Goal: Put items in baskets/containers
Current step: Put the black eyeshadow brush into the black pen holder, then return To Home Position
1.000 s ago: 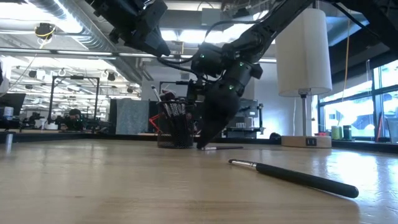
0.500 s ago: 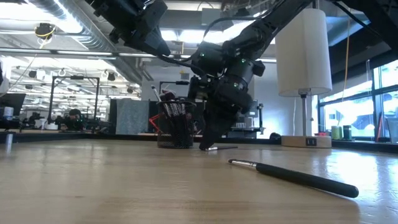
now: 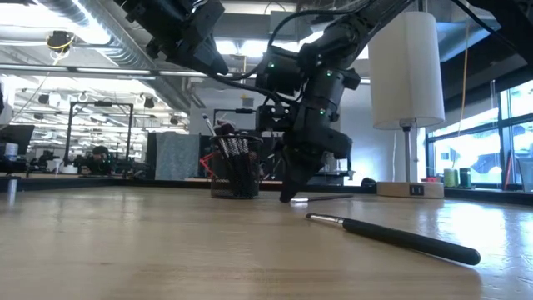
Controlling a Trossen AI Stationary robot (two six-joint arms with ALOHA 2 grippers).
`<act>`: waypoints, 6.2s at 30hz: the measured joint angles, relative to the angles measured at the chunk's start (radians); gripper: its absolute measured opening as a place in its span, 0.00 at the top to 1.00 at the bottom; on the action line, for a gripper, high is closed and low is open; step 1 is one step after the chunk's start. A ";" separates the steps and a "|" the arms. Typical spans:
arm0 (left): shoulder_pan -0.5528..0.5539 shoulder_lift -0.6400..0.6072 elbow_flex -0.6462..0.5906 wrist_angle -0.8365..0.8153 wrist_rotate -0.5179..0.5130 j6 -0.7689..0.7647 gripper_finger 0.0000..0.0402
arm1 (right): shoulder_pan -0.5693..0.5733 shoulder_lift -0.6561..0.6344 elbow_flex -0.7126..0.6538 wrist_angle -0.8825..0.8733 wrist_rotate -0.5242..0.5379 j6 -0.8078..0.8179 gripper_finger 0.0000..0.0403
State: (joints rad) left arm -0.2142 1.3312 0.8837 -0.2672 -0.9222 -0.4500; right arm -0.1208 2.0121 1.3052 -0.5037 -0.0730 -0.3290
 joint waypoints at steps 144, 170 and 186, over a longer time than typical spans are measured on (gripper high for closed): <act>-0.137 -0.164 -0.001 -0.098 -0.181 0.042 0.61 | 0.203 -0.221 0.064 0.665 0.674 0.607 1.00; -0.158 -0.254 -0.048 -0.396 -0.208 -0.184 0.62 | -0.005 -0.223 -0.266 1.103 0.428 0.585 0.71; -0.133 -0.439 -0.249 -0.332 -0.150 -0.207 0.63 | 0.045 -0.661 -0.357 0.702 0.057 0.353 0.77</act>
State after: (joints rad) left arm -0.3473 0.8918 0.6349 -0.5988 -1.0718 -0.6568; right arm -0.0753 1.3508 0.9478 0.1987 -0.0160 0.0241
